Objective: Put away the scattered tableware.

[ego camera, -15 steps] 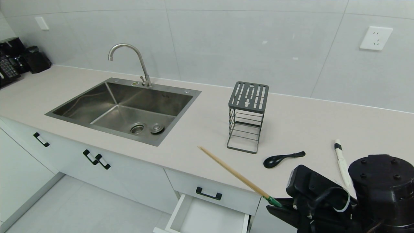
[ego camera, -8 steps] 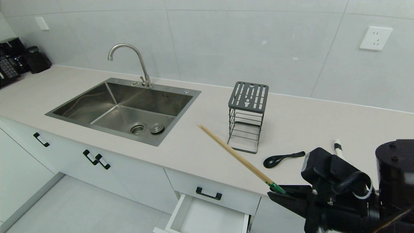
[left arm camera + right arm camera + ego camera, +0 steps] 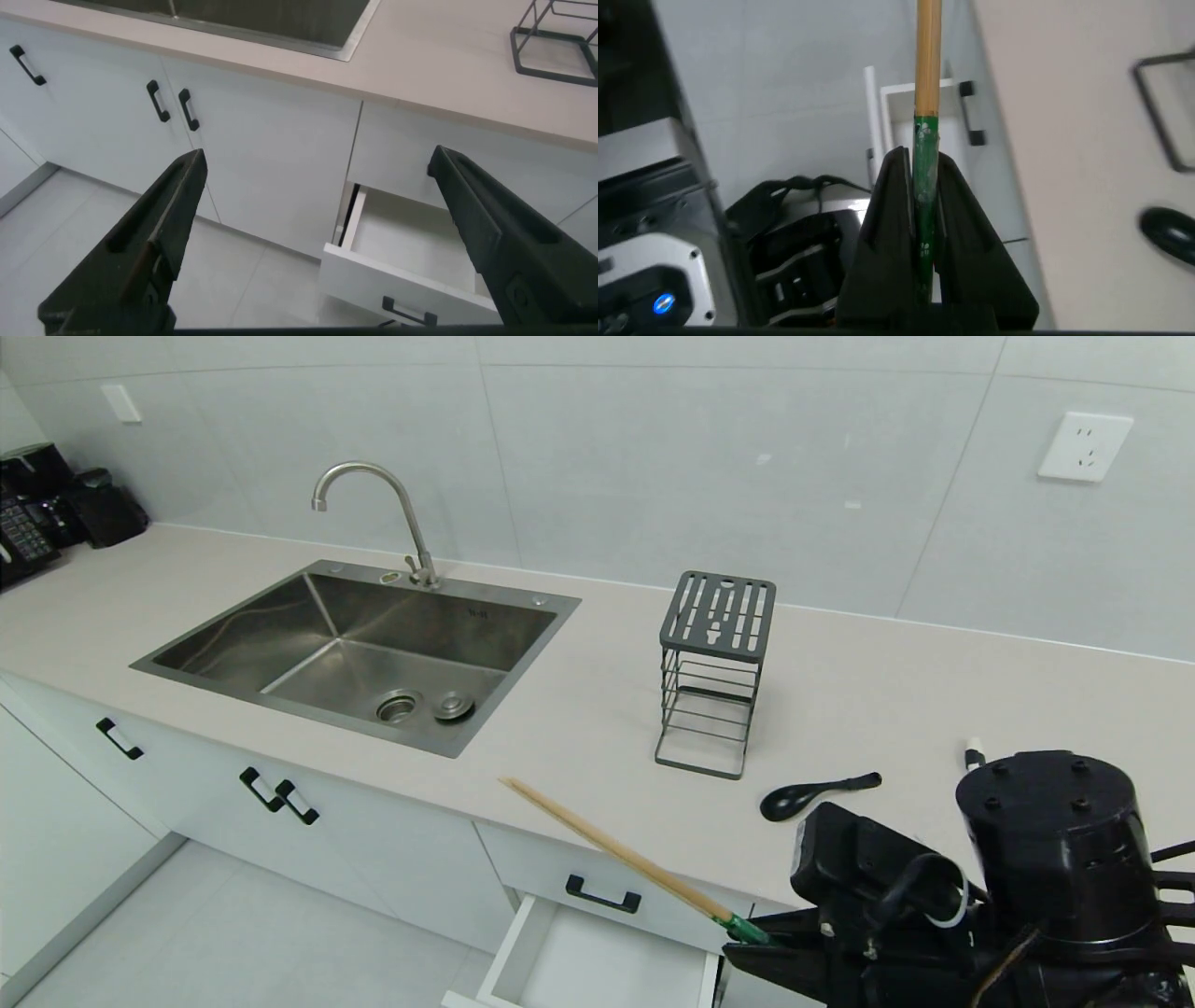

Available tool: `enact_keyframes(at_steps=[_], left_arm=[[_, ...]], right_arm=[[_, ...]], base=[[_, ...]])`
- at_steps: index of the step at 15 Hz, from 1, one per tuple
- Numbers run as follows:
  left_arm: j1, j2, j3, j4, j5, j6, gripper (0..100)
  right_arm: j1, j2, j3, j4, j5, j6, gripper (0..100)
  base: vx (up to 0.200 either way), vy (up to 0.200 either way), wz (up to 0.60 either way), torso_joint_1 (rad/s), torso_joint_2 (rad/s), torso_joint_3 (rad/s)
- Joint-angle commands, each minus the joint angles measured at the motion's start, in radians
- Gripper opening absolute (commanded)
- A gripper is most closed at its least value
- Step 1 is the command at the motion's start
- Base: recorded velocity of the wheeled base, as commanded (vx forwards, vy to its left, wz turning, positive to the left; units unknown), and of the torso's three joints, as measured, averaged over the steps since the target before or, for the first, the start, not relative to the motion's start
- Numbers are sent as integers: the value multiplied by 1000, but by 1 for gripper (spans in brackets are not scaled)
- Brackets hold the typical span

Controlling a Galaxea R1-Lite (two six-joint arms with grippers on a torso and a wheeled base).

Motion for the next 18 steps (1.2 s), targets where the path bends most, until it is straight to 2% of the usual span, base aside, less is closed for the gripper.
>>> enact_keyframes(at_steps=[1, 4, 6, 9, 11, 15, 18], left_arm=[[1, 0, 0, 0, 0, 0, 100], [1, 0, 0, 0, 0, 0, 100], [-1, 0, 0, 0, 0, 0, 100], [1, 0, 0, 0, 0, 0, 100], [1, 0, 0, 0, 0, 0, 100], [1, 0, 0, 0, 0, 0, 100], [-1, 0, 0, 0, 0, 0, 100]], right_arm=[[-4, 46, -8, 0, -3, -3, 0], [-19, 84, -23, -5, -64, -5, 0], [-24, 113, -78, 4, -64, -8, 0], [-25, 156, -175, 99, -69, -8, 0], [-22, 158, -181, 102, -69, -20, 0], [1, 169, -187, 99, -69, -108, 0], [67, 185, -204, 90, -95, -108, 0]], base=[[0, 0, 0, 0, 0, 0], [0, 0, 0, 0, 0, 0], [0, 0, 0, 0, 0, 0], [0, 0, 0, 0, 0, 0], [0, 0, 0, 0, 0, 0], [0, 0, 0, -25, 44, 26], [0, 0, 0, -180, 354, 178]])
